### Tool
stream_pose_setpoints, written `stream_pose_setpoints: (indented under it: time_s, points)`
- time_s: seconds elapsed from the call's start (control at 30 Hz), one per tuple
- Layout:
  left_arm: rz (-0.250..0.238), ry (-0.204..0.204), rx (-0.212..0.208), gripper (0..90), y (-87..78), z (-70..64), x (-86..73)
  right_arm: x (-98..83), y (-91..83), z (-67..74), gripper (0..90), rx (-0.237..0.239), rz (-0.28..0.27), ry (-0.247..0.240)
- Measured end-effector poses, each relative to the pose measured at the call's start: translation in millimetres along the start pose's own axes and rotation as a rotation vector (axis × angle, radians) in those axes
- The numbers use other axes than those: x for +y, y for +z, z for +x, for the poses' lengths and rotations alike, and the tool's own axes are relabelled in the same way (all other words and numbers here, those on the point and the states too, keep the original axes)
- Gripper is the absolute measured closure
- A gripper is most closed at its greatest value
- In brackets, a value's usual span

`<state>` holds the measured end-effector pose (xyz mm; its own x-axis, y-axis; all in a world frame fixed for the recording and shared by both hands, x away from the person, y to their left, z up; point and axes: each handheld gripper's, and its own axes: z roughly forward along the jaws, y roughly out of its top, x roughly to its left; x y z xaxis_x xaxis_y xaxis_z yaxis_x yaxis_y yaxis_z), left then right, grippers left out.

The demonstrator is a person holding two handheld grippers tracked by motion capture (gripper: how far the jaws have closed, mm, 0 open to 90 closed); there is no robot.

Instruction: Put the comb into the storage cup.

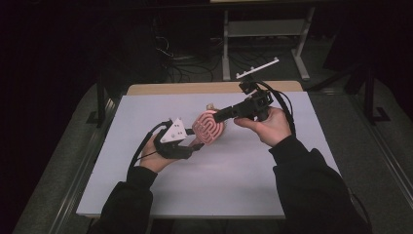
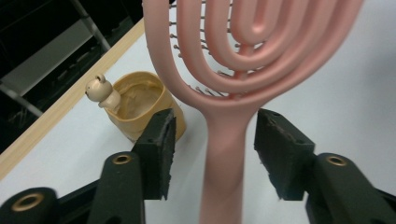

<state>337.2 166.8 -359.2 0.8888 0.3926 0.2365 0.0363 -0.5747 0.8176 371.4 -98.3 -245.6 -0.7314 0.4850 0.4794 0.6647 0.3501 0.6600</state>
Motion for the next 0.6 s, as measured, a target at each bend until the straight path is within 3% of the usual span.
stream_pose_setpoints:
  time_s: [0.2,0.37,0.6]
  points:
    - [-0.035,-0.040,-0.002,42.4,-7.2,4.2,-1.2,7.8,-6.0,-0.1,64.6,-0.016,-0.005,0.003]
    - [-0.091,-0.093,-0.031,34.4,-13.9,10.1,-4.0,14.4,-13.7,1.4,64.6,-0.041,-0.011,0.003]
    - [-0.141,-0.121,-0.065,24.6,-20.9,15.7,-10.6,23.3,-26.1,3.3,64.6,-0.075,-0.022,0.003]
